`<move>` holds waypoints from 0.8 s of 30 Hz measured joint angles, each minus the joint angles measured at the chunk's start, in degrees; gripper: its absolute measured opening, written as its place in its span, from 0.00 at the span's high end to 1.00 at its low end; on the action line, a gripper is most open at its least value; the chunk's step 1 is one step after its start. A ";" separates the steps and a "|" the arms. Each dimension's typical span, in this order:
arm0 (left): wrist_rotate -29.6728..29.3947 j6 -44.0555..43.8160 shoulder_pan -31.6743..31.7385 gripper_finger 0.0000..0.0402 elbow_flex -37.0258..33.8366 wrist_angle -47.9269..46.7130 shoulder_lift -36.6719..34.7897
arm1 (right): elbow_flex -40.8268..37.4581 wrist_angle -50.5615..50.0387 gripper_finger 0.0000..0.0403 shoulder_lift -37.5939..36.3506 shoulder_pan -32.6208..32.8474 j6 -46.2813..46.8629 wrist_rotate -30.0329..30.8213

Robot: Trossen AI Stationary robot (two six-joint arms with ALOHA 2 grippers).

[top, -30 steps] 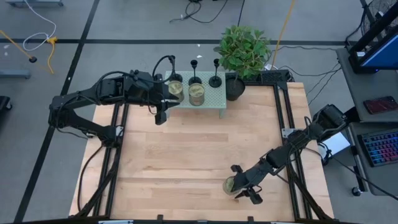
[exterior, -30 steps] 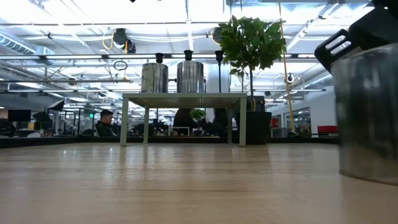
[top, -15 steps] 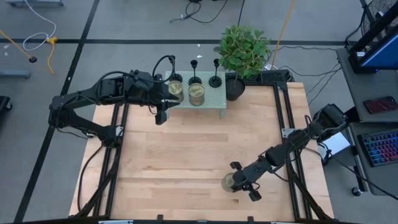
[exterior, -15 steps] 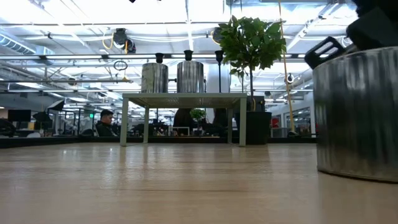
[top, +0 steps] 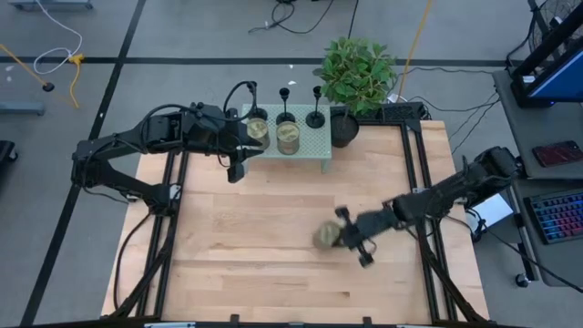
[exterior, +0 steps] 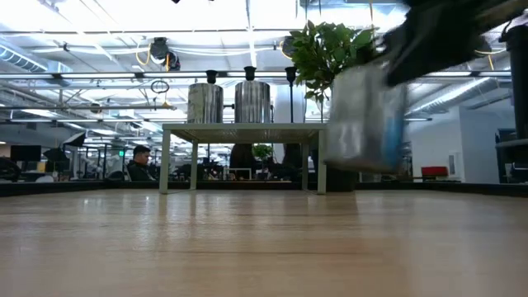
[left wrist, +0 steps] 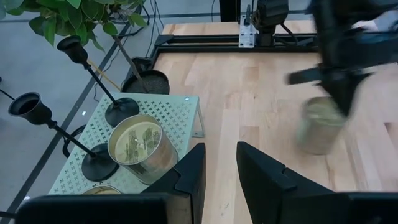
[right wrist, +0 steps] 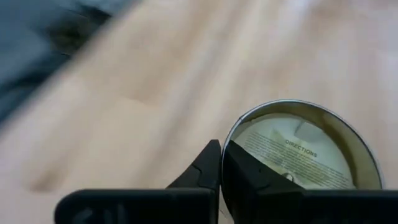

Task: Pick & Place candle stick holders
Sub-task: Put the scented candle on the shelf aligned with the right candle holder

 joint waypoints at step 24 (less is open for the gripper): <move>0.00 3.42 0.00 0.76 0.00 -0.02 0.00 | 29.23 -21.53 0.99 0.15 -29.43 -14.28 7.36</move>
